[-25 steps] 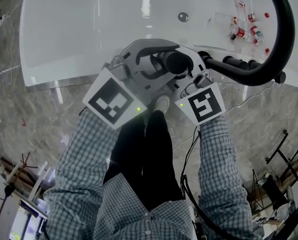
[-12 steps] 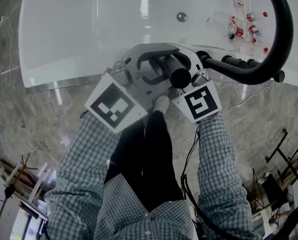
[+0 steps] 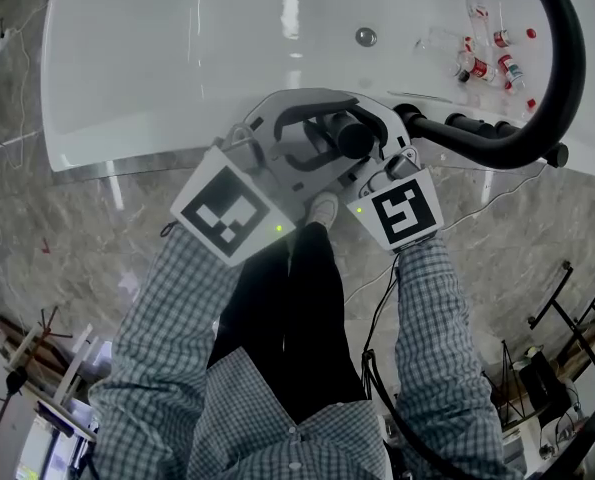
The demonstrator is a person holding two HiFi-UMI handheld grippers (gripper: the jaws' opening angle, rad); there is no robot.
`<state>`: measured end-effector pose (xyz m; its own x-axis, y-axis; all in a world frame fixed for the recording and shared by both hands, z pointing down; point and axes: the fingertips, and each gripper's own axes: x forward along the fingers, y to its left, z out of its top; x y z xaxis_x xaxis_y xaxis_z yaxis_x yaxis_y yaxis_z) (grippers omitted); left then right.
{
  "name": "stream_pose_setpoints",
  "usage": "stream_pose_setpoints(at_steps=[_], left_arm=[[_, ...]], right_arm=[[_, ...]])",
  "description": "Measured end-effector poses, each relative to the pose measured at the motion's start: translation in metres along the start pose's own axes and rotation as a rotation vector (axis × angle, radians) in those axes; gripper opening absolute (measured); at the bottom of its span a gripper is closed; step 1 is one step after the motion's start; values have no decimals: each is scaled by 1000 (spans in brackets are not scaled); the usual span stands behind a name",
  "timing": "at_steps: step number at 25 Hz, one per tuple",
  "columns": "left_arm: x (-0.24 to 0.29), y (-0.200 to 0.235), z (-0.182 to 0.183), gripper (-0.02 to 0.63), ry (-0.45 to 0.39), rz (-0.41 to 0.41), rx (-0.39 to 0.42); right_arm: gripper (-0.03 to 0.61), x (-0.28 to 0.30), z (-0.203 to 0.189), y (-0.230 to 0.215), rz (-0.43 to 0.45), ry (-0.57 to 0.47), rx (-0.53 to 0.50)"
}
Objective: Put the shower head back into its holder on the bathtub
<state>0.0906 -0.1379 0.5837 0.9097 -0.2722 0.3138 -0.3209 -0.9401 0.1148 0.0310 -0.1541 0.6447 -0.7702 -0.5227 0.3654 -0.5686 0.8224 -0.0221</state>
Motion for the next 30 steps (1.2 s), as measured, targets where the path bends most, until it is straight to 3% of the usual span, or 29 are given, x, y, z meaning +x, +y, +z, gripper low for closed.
stream_pose_setpoints(at_steps=[17, 28, 30], left_arm=[[-23, -9, -7, 138, 2, 41, 0], [-43, -22, -25, 137, 66, 85, -37], [-48, -24, -25, 135, 73, 100, -42]], right_arm=[[178, -21, -3, 7, -79, 29, -2], [175, -48, -3, 13, -168, 13, 119], [136, -54, 2, 12, -193, 23, 128]])
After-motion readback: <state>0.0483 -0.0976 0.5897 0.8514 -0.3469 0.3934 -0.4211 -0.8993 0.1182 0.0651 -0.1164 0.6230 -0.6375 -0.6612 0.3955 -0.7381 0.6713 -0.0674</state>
